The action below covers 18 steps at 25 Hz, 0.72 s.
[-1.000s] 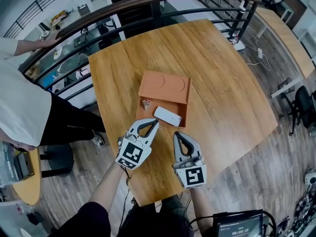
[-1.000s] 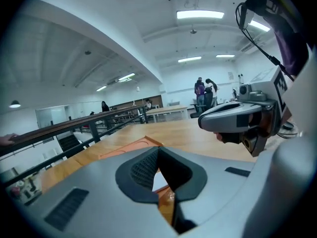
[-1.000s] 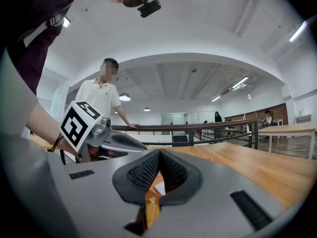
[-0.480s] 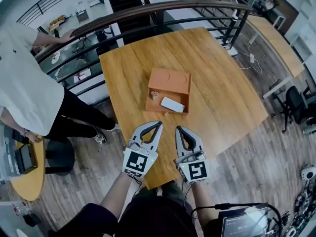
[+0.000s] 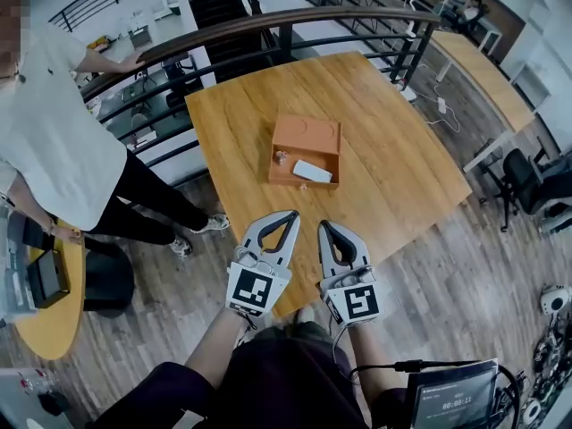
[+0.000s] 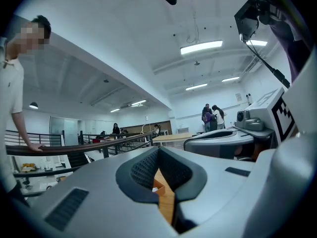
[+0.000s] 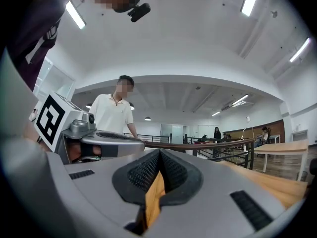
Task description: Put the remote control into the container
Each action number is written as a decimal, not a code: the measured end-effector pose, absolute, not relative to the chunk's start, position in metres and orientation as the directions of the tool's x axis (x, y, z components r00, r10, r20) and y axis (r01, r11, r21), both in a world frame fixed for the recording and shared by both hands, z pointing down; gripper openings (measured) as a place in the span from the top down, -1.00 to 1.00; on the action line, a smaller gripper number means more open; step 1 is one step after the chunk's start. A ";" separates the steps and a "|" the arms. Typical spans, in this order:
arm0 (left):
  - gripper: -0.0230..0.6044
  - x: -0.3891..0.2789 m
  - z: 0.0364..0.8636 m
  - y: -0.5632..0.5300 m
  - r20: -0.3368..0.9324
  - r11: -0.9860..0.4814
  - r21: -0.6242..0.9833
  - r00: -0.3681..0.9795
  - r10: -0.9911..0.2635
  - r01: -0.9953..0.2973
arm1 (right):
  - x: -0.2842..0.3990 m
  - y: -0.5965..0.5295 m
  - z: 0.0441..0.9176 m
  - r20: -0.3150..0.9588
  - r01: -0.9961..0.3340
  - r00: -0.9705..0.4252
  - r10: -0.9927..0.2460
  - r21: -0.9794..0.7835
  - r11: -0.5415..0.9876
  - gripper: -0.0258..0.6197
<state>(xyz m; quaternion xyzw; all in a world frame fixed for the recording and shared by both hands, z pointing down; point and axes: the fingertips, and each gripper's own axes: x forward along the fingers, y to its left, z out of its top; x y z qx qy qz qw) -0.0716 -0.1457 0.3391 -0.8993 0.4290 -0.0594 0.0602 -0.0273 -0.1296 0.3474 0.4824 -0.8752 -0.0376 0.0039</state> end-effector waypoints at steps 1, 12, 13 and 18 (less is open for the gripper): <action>0.89 -0.071 0.337 -0.141 0.050 -0.622 -0.160 0.623 -0.781 -0.767 | -0.027 -0.126 0.345 -0.032 -0.844 -0.535 -0.844 0.073 0.532 0.87; 0.89 -0.053 0.326 -0.115 0.023 -0.602 -0.169 0.608 -0.794 -0.780 | -0.022 -0.104 0.330 -0.061 -0.826 -0.562 -0.825 0.102 0.555 0.87; 0.89 -0.052 0.326 -0.115 0.023 -0.602 -0.170 0.607 -0.794 -0.780 | -0.020 -0.104 0.330 -0.063 -0.825 -0.562 -0.824 0.103 0.555 0.87; 0.90 -0.048 0.327 -0.110 0.025 -0.591 -0.175 0.596 -0.802 -0.787 | -0.013 -0.099 0.329 -0.069 -0.826 -0.562 -0.824 0.104 0.554 0.87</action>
